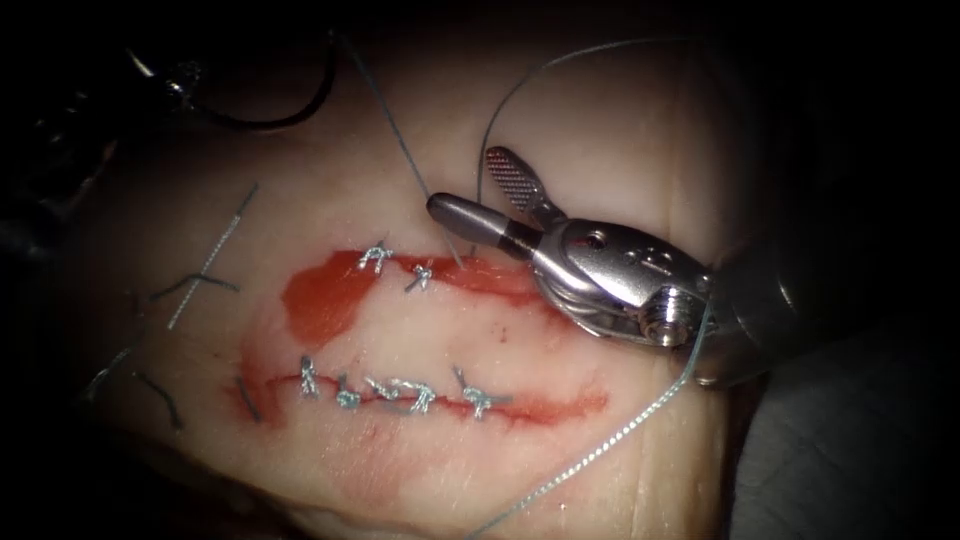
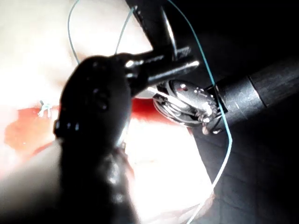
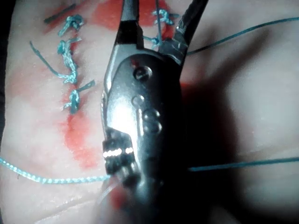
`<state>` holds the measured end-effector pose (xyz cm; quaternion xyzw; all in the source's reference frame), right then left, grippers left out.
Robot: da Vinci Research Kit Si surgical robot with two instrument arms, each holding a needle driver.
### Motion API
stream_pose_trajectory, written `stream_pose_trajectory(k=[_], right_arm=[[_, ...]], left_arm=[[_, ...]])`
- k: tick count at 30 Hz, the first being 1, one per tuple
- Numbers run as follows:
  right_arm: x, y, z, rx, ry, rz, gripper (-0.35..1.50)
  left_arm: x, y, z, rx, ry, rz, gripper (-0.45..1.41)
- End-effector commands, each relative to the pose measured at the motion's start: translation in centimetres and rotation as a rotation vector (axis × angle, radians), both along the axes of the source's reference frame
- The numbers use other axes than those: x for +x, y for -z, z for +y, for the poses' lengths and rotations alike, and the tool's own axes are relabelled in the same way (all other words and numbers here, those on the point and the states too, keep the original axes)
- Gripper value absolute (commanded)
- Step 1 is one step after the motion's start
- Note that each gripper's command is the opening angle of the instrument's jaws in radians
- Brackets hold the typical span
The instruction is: Wound Closure
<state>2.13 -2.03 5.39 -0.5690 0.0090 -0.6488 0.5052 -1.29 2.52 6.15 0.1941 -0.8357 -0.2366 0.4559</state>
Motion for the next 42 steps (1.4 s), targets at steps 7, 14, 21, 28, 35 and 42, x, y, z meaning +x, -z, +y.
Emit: stream_pose_trajectory(k=[7,14,21,28,35,42], right_arm=[[0.11,0.05,-0.03,0.086,-0.031,0.068,1.03],[0.12,0.16,-0.01,0.141,-0.062,0.140,0.98],[0.17,0.30,-0.03,0.294,-0.080,0.360,1.00],[0.23,0.39,-0.16,0.449,-0.048,0.495,1.10],[0.19,0.37,-0.23,0.468,0.007,0.526,1.13],[0.15,0.34,-0.23,0.467,0.012,0.527,1.23]], left_arm=[[0.28,0.31,0.14,-0.140,0.031,0.095,-0.45],[0.70,0.54,0.30,-0.218,0.105,0.169,-0.45],[0.47,0.33,0.18,-0.275,0.045,0.322,-0.45],[-0.45,-0.60,-0.38,-0.655,-0.043,0.523,-0.45],[-0.87,-1.19,-0.82,-0.778,-0.225,0.640,-0.45],[-0.87,-1.23,-0.84,-0.793,-0.287,0.695,-0.45]])
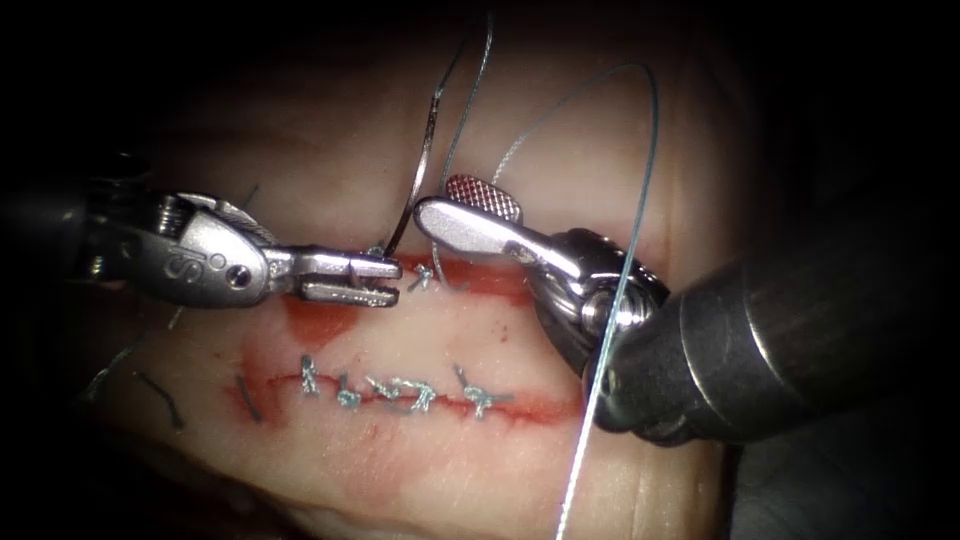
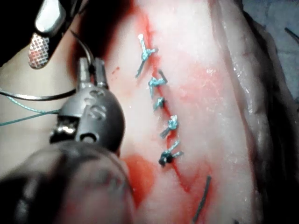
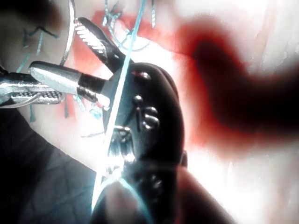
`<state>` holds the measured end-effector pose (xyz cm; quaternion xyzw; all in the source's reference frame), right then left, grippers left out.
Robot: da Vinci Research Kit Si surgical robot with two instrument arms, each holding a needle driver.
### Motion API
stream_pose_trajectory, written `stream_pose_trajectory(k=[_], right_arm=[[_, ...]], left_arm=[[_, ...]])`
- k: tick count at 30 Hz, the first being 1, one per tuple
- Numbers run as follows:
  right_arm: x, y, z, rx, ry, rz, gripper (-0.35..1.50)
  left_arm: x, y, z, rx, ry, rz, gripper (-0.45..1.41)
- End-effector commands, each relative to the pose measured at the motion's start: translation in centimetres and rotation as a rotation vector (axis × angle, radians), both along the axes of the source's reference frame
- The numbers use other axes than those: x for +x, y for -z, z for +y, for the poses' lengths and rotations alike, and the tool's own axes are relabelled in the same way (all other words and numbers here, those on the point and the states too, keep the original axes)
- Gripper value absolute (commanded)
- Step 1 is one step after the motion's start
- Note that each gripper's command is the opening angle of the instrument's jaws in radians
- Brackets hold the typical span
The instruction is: Wound Closure
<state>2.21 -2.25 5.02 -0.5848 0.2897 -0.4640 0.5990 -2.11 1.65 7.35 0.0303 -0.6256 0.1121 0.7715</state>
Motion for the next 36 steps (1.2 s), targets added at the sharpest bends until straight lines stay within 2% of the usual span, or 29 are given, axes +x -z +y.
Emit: stream_pose_trajectory(k=[1,6,18,29,32,36], right_arm=[[0.07,-0.03,-0.01,-0.006,0.002,0.001,1.23],[0.10,-0.05,0.00,0.019,-0.014,0.011,1.21],[0.14,-0.23,0.11,0.015,-0.082,-0.033,1.16],[0.14,-0.40,0.16,0.003,-0.085,-0.040,1.10],[0.15,-0.42,0.18,0.003,-0.086,-0.041,1.01],[0.18,-0.44,0.22,0.048,-0.103,-0.005,0.73]], left_arm=[[-0.04,-0.04,0.02,-0.002,0.002,0.009,-0.45],[-0.07,-0.07,0.00,-0.080,-0.013,0.047,-0.45],[-0.13,0.00,-0.05,-0.080,-0.008,0.064,-0.45],[-0.16,0.05,-0.09,-0.070,-0.033,0.046,-0.45],[-0.17,0.07,-0.10,-0.060,-0.037,0.025,-0.45],[-0.18,0.10,-0.13,-0.013,-0.069,-0.025,-0.45]])
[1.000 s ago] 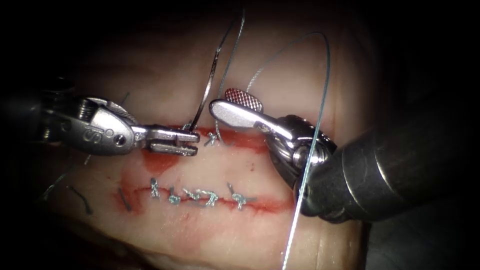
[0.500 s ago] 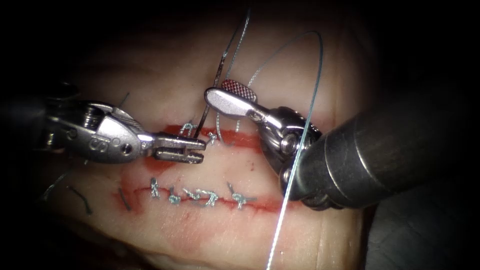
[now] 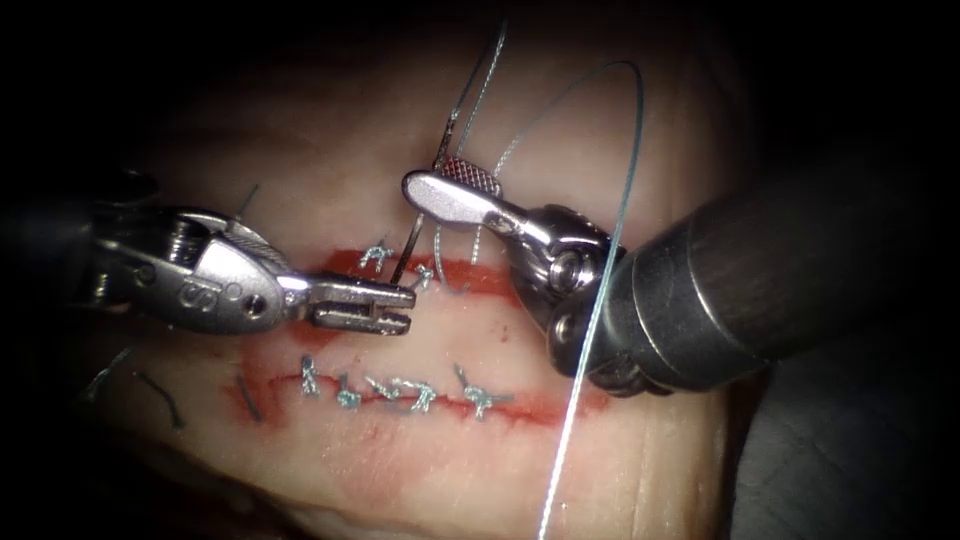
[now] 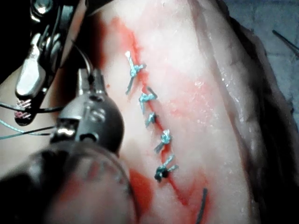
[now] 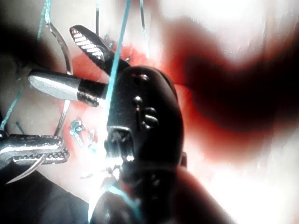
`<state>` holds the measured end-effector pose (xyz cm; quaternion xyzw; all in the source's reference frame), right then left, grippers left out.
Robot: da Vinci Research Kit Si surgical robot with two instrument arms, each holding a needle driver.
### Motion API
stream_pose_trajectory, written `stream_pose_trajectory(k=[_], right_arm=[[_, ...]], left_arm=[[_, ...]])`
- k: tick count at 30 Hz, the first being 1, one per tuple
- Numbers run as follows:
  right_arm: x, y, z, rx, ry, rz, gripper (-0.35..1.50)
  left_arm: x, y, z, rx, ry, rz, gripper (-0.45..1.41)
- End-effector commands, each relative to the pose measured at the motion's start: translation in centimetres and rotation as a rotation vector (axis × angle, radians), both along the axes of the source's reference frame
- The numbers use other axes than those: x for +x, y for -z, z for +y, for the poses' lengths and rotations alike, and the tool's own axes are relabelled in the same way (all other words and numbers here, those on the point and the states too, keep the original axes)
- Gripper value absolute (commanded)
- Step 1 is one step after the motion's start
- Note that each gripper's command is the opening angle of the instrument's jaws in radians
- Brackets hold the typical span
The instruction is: Wound Closure
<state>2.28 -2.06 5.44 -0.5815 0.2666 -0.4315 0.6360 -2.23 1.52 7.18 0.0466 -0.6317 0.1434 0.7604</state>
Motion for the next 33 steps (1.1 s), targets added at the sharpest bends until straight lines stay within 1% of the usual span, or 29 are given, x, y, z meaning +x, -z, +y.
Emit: stream_pose_trajectory(k=[1,2,3,4,5,6,9,16,19,20,21,22,23,25,28,30,32,33], right_arm=[[0.11,-0.04,0.03,-0.004,-0.004,0.031,0.71],[0.11,-0.05,0.03,-0.009,0.002,0.052,0.64],[0.10,-0.06,0.02,-0.027,0.015,0.082,0.44],[0.09,-0.07,0.02,-0.041,0.024,0.107,0.22],[0.08,-0.08,0.02,-0.057,0.035,0.136,-0.22],[0.07,-0.09,0.04,-0.063,0.036,0.149,-0.35],[0.03,-0.10,0.11,-0.068,0.006,0.173,-0.35],[-0.02,-0.10,0.14,-0.067,0.007,0.177,-0.35],[-0.03,-0.10,0.14,-0.067,0.007,0.177,-0.35],[-0.03,-0.10,0.13,-0.067,0.008,0.178,-0.35],[-0.03,-0.10,0.13,-0.064,0.006,0.183,-0.35],[-0.03,-0.10,0.13,-0.069,0.006,0.180,-0.35],[-0.03,-0.11,0.13,-0.084,0.010,0.169,-0.35],[-0.03,-0.11,0.13,-0.139,0.015,0.134,-0.35],[-0.06,-0.12,0.13,-0.205,0.025,0.096,-0.35],[-0.09,-0.13,0.15,-0.267,0.047,0.066,-0.35],[-0.13,-0.14,0.17,-0.357,0.082,0.063,-0.35],[-0.16,-0.15,0.18,-0.443,0.112,0.055,-0.35]], left_arm=[[-0.06,-0.06,0.01,0.006,-0.002,-0.019,-0.45],[-0.06,-0.05,0.01,0.004,0.002,-0.024,-0.45],[-0.06,-0.05,0.00,0.007,0.000,-0.025,-0.45],[-0.07,-0.05,0.00,0.010,0.001,-0.023,-0.45],[-0.07,-0.05,0.00,0.009,0.001,-0.023,-0.45],[-0.06,-0.05,0.00,0.012,0.003,-0.021,-0.45],[-0.06,-0.06,0.00,0.027,0.007,-0.017,-0.45],[-0.05,-0.08,0.00,0.024,0.012,-0.013,-0.45],[-0.05,-0.09,0.00,0.024,0.028,-0.002,-0.45],[-0.05,-0.09,0.00,0.055,0.046,0.012,-0.32],[-0.06,-0.09,0.01,0.073,0.067,0.026,0.19],[-0.07,-0.10,0.02,0.081,0.084,0.037,0.75],[-0.08,-0.10,0.03,0.080,0.088,0.039,0.90],[-0.08,-0.11,0.06,0.133,0.100,0.049,1.06],[-0.04,-0.09,0.09,0.192,0.121,0.064,1.10],[-0.01,-0.06,0.13,0.238,0.131,0.072,1.17],[0.04,0.00,0.21,0.319,0.150,0.072,1.20],[0.08,0.04,0.24,0.361,0.156,0.071,1.20]])
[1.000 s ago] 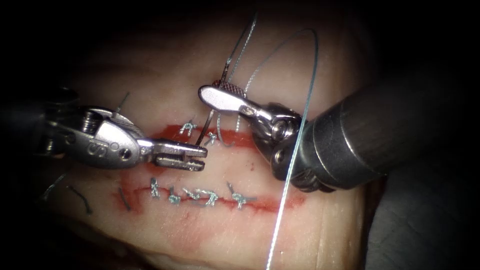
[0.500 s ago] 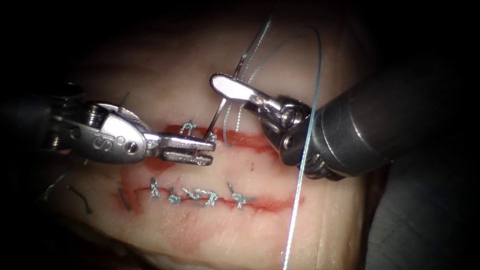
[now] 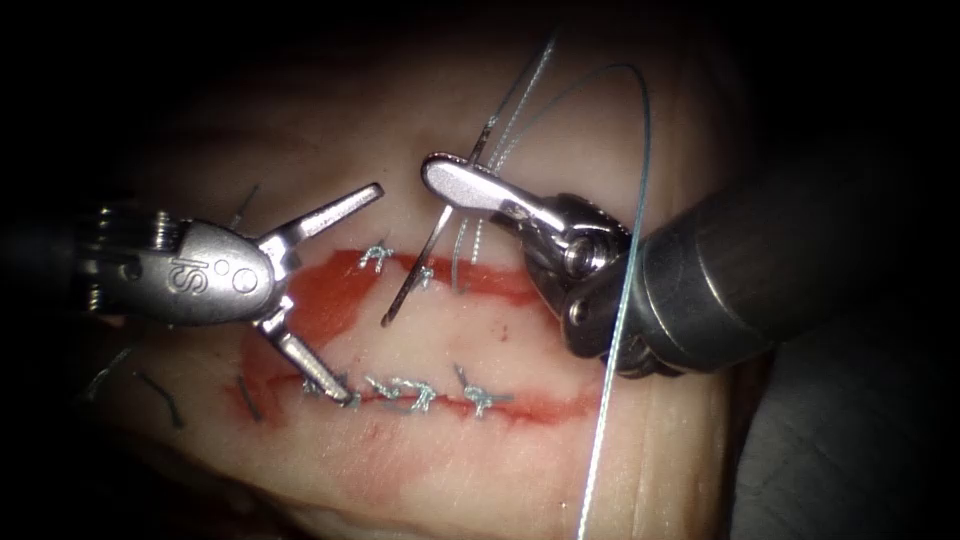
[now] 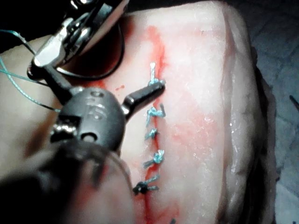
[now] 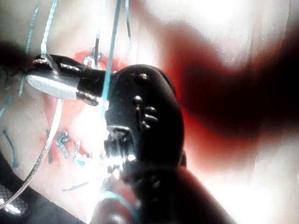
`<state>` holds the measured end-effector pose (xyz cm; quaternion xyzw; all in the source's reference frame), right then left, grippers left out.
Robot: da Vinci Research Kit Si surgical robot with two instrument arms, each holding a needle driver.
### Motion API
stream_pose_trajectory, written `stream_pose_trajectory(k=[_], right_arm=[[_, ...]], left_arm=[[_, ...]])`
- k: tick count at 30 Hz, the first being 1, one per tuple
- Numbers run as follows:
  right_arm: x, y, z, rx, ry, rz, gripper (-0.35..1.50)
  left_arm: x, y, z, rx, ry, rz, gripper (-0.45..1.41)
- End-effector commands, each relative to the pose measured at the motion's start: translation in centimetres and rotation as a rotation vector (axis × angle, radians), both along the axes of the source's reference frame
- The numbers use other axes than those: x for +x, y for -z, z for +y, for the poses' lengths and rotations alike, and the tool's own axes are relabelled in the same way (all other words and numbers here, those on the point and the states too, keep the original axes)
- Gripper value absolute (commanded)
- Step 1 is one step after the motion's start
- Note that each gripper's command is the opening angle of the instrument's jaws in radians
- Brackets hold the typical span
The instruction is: Wound Closure
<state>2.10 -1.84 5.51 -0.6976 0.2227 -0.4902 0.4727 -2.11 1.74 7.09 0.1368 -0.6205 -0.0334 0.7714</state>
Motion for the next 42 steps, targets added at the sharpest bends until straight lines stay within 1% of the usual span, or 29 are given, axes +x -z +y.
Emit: stream_pose_trajectory(k=[1,2,3,4,6,7,8,9,10,11,12,13,14,15,16,18,21,24,25,26,27,30,31,33,36,37,39,42], right_arm=[[0.02,-0.15,-0.07,-0.133,0.103,-0.043,-0.35],[0.02,-0.15,-0.07,-0.133,0.103,-0.043,-0.35],[0.01,-0.18,-0.07,-0.171,0.150,-0.065,-0.35],[0.00,-0.20,-0.06,-0.195,0.168,-0.101,-0.35],[-0.03,-0.22,-0.05,-0.238,0.197,-0.136,-0.35],[-0.04,-0.22,-0.02,-0.273,0.218,-0.152,-0.35],[-0.04,-0.23,-0.01,-0.316,0.226,-0.188,-0.35],[-0.05,-0.23,0.01,-0.402,0.216,-0.258,-0.35],[-0.05,-0.19,0.07,-0.561,0.163,-0.317,-0.35],[-0.05,-0.13,0.11,-0.634,0.136,-0.313,-0.35],[-0.06,-0.06,0.14,-0.691,0.127,-0.290,-0.35],[-0.08,0.06,0.20,-0.822,0.136,-0.313,-0.35],[-0.08,0.06,0.20,-0.822,0.136,-0.313,-0.35],[-0.08,0.08,0.21,-0.855,0.142,-0.348,-0.35],[-0.08,0.10,0.23,-0.863,0.134,-0.366,-0.35],[-0.09,0.12,0.25,-0.866,0.120,-0.362,-0.35],[-0.12,0.16,0.30,-0.936,0.112,-0.389,-0.35],[-0.17,0.19,0.35,-0.967,0.122,-0.385,-0.35],[-0.19,0.20,0.36,-0.979,0.129,-0.379,-0.35],[-0.24,0.21,0.39,-0.994,0.164,-0.356,-0.35],[-0.24,0.21,0.39,-0.994,0.164,-0.356,-0.35],[-0.29,0.22,0.42,-1.007,0.212,-0.333,-0.35],[-0.30,0.22,0.42,-1.015,0.216,-0.339,-0.35],[-0.29,0.23,0.42,-1.013,0.201,-0.376,-0.35],[-0.27,0.24,0.42,-1.021,0.201,-0.401,-0.35],[-0.27,0.25,0.42,-1.025,0.208,-0.408,-0.35],[-0.28,0.25,0.42,-1.036,0.238,-0.412,-0.35],[-0.29,0.25,0.41,-1.040,0.243,-0.399,-0.35]], left_arm=[[0.05,0.03,0.12,0.136,0.032,-0.019,1.05],[0.05,0.03,0.12,0.136,0.032,-0.019,1.05],[0.10,0.07,0.16,0.219,0.048,-0.021,0.86],[0.16,0.09,0.21,0.299,0.070,-0.014,0.71],[0.25,0.12,0.30,0.408,0.098,-0.002,0.51],[0.29,0.10,0.33,0.508,0.115,0.012,0.24],[0.33,0.07,0.34,0.633,0.142,0.033,-0.35],[0.36,0.03,0.34,0.697,0.166,0.047,-0.45],[0.38,-0.02,0.33,0.761,0.188,0.060,-0.45],[0.40,-0.09,0.31,0.860,0.212,0.089,-0.45],[0.41,-0.16,0.27,0.926,0.230,0.107,-0.45],[0.41,-0.31,0.19,0.999,0.228,0.144,-0.45],[0.41,-0.31,0.19,0.999,0.228,0.144,-0.45],[0.39,-0.41,0.15,1.020,0.219,0.168,-0.45],[0.37,-0.49,0.11,1.011,0.210,0.178,-0.45],[0.31,-0.67,0.03,1.026,0.193,0.201,-0.45],[0.20,-0.88,-0.08,1.040,0.170,0.212,-0.45],[0.07,-1.00,-0.13,1.042,0.136,0.218,-0.45],[0.03,-1.03,-0.14,1.039,0.128,0.218,-0.45],[-0.04,-1.08,-0.15,1.032,0.111,0.220,-0.45],[-0.04,-1.08,-0.15,1.032,0.111,0.220,-0.45],[-0.14,-1.14,-0.14,1.025,0.093,0.222,-0.45],[-0.18,-1.17,-0.12,1.029,0.091,0.224,-0.45],[-0.24,-1.21,-0.07,0.988,0.081,0.224,-0.45],[-0.31,-1.27,0.00,0.918,0.088,0.220,-0.45],[-0.32,-1.29,0.01,0.914,0.098,0.223,-0.45],[-0.34,-1.33,0.03,0.895,0.095,0.226,-0.45],[-0.38,-1.39,0.06,0.887,0.097,0.227,-0.45]])
